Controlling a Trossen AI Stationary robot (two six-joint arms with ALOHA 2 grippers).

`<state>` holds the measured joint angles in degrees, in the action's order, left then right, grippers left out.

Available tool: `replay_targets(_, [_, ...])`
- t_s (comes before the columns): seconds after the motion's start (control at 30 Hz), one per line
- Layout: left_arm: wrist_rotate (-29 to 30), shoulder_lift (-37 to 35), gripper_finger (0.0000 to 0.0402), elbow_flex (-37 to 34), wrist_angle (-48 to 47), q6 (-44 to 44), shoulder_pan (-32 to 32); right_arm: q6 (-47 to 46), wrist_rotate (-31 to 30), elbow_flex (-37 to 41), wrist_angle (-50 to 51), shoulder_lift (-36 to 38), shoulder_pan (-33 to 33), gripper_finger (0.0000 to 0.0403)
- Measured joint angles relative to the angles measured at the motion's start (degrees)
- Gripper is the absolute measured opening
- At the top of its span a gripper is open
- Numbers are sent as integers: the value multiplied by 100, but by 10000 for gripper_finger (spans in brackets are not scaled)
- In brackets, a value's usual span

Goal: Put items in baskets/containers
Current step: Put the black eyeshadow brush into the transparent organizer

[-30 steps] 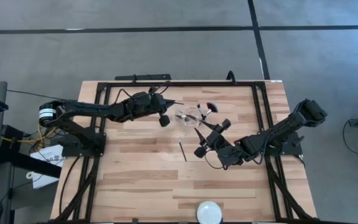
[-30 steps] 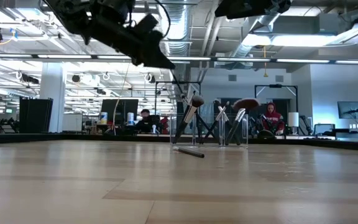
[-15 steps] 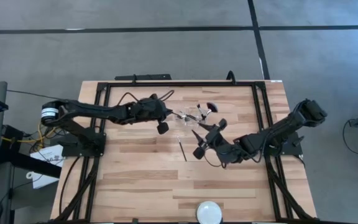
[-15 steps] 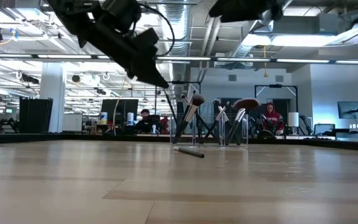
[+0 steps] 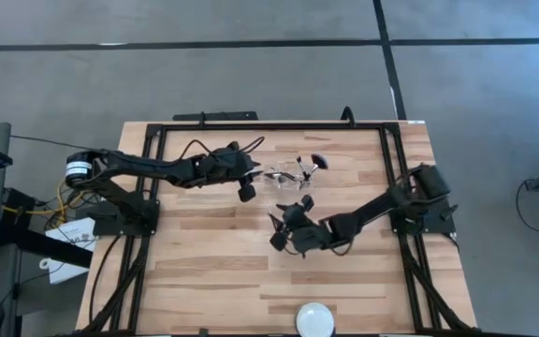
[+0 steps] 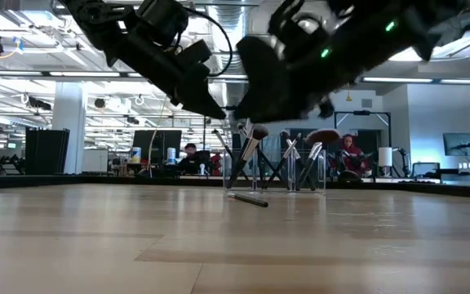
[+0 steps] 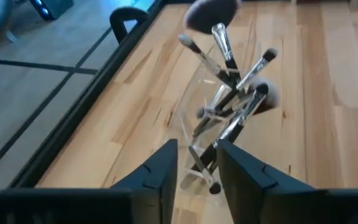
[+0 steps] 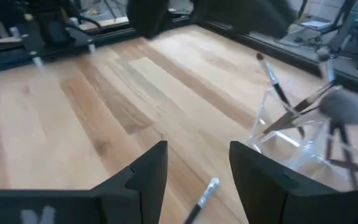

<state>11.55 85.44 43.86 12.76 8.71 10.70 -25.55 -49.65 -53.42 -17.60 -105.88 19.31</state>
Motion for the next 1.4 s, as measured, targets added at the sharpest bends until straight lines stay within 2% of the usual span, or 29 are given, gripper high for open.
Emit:
replay_targets(0.17, [-2,-98,127,2,36,2,0,-167,-2,-165,-417,-767,-138,167])
replay_targets(0.3, [-2,-113,129,-2,15,2,0,-724,-5,-300,-433,-1338,-185,160])
replay_targets(0.43, [-1,-113,129,-1,14,2,0,-816,17,-488,-448,-1841,-188,151])
replay_targets(0.67, [-2,-113,129,0,12,0,-2,-1422,-154,-676,-459,-2343,-266,127])
replay_targets(0.77, [-19,-113,129,-2,9,0,-31,-1514,-81,-682,-330,-2344,-305,81])
replay_targets(0.87, [-333,-113,129,-1,-33,-1,-118,-1437,28,-669,-239,-2268,-328,19])
replay_targets(1.0, [-1195,-231,129,0,-161,-2,-380,-1335,236,-664,-59,-2134,-343,19])
replay_targets(1.17, [-2307,-414,129,-6,-839,-1,-787,-957,532,-647,61,-1817,-332,8])
replay_targets(1.3, [-2296,-397,129,-355,-927,-2,-1079,-699,664,-619,166,-1438,-249,12])
replay_targets(1.4, [-1859,-397,129,-701,-893,0,-1186,-694,681,-643,91,-1235,-185,5])
